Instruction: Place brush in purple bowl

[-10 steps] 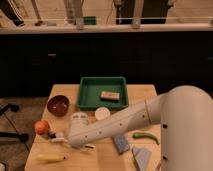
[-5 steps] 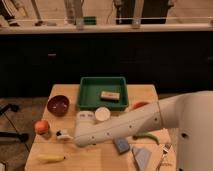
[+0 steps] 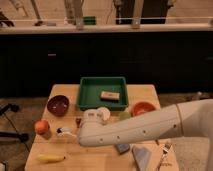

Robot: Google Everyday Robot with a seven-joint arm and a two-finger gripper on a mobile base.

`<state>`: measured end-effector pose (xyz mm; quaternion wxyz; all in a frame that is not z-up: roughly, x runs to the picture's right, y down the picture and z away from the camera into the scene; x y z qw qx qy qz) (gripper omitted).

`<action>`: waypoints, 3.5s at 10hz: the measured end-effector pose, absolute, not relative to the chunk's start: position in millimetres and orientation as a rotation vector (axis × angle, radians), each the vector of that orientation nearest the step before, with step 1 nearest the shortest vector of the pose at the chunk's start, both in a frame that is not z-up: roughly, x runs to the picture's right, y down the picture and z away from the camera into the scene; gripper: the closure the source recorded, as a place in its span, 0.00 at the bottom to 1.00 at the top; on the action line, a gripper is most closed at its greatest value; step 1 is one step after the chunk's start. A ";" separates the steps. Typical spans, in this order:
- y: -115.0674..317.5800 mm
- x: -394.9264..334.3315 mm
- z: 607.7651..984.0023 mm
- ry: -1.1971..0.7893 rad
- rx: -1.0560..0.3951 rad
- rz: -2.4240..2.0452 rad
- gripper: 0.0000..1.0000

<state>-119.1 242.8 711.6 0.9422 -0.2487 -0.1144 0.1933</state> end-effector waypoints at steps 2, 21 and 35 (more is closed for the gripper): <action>237.5 -120.2 704.4 -0.275 -0.498 0.395 0.94; 148.6 -192.1 694.6 -0.536 -0.478 0.316 0.94; 85.7 -248.9 801.0 -0.651 -0.429 0.248 0.94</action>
